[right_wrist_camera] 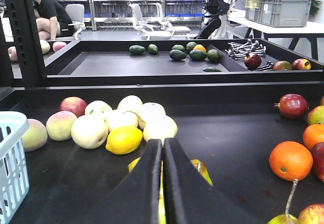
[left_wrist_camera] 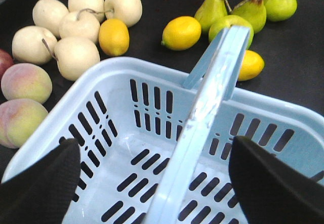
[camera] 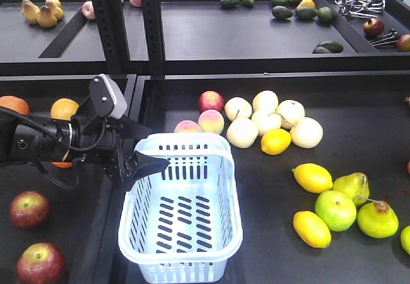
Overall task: Pick three apples into basket with both arms
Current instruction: 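Move the left gripper down onto the light-blue basket handle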
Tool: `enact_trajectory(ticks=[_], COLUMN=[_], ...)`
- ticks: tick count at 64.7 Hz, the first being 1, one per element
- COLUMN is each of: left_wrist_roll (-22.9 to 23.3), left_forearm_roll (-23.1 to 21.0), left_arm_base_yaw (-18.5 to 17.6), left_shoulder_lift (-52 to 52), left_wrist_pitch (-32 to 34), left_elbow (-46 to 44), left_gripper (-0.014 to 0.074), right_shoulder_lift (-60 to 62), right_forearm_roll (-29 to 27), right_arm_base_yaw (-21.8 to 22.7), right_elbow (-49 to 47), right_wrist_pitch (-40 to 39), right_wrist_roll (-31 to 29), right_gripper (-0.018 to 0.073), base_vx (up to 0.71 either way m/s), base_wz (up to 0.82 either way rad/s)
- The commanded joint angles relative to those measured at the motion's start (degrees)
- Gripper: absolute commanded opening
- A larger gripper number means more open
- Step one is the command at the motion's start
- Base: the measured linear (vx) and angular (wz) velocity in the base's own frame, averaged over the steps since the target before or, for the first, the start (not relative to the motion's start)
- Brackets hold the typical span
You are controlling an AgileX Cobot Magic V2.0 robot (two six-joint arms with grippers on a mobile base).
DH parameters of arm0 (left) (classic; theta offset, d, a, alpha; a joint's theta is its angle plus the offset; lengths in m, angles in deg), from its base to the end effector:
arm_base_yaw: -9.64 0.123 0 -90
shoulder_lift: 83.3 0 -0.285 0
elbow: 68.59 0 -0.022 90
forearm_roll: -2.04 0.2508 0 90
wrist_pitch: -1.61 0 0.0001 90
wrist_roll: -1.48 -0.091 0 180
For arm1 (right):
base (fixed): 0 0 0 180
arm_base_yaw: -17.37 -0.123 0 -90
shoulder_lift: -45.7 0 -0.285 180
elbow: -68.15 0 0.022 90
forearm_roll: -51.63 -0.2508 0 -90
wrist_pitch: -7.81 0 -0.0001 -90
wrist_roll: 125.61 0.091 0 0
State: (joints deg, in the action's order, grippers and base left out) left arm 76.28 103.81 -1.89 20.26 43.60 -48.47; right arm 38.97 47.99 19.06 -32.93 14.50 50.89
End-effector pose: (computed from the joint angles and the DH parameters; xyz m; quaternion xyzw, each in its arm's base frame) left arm 0.3185 -0.1257 0.2314 0.4390 0.7551 -0.2559 0.4143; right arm 0.0563 -0.0010 0.1936 0.0088 0.7213 -0.0069 0.6926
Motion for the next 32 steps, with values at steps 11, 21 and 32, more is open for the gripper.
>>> enact_trajectory(ticks=[11, 21, 32], left_wrist_roll=[-3.0, -2.99, -2.92], left_forearm_roll=[2.77, 2.77, 2.77], left_arm_base_yaw=[-0.49, -0.49, -0.49], left_shoulder_lift=[0.0, 1.45, 1.51], left_wrist_pitch=[-1.2, -1.27, -2.8], left_elbow=[-1.71, -1.71, -1.71], left_gripper=[0.0582, 0.0581, 0.0534], right_shoulder_lift=[0.16, 0.16, 0.16], right_forearm_roll=[0.48, 0.48, 0.48], right_arm_base_yaw=[0.1, 0.1, 0.1], right_elbow=[0.71, 0.71, 0.71], right_wrist_pitch=[-4.14, -4.14, -4.14], right_wrist_roll=[-0.35, -0.35, -0.35], right_gripper=[-0.0008, -0.0008, -0.0008], base_vx=[0.0, 0.0, 0.0], base_wz=[0.0, 0.0, 0.0])
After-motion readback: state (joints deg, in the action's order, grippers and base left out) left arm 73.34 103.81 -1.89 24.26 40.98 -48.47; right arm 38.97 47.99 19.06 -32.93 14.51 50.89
